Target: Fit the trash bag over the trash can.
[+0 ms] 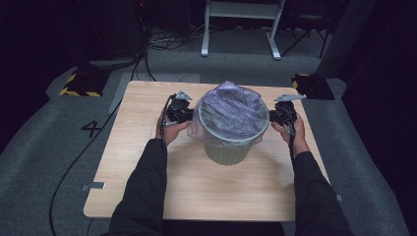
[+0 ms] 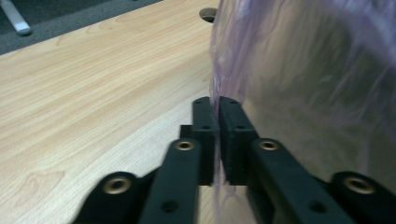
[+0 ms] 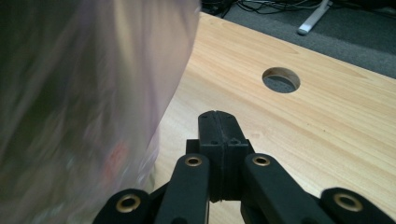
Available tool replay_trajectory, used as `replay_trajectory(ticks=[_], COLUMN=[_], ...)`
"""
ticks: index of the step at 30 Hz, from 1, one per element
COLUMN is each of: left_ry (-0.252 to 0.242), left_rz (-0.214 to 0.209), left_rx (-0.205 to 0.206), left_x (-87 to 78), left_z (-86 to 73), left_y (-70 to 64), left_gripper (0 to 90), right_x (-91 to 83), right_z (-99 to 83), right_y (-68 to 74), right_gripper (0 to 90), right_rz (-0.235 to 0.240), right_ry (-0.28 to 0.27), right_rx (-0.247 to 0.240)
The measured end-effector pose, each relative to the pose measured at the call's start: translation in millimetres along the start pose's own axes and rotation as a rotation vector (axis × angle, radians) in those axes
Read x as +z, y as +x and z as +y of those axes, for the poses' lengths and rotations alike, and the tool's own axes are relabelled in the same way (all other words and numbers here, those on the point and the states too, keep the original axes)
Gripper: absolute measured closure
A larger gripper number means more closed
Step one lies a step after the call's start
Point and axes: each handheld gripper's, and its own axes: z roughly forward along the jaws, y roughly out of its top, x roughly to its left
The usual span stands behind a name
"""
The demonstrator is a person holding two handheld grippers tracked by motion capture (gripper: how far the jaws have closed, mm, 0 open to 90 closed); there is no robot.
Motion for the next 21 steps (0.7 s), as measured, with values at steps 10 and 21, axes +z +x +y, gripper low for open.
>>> replay_trajectory(ticks=[10, 21], left_ry=[-0.121, -0.176], left_rz=[0.054, -0.041], left_rx=[0.049, 0.198], left_x=[-43.6, -89.7], left_z=[-12.5, -31.7], left_y=[-8.0, -46.2], left_gripper=[31.3, 21.2], right_x=[-41.1, -90.4], right_z=[-15.9, -37.4], right_y=[-0.8, 26.7], right_gripper=[67.0, 32.3], right_rz=[-0.004, 0.060], right_ry=[-0.127, -0.205], right_rx=[-0.058, -0.212])
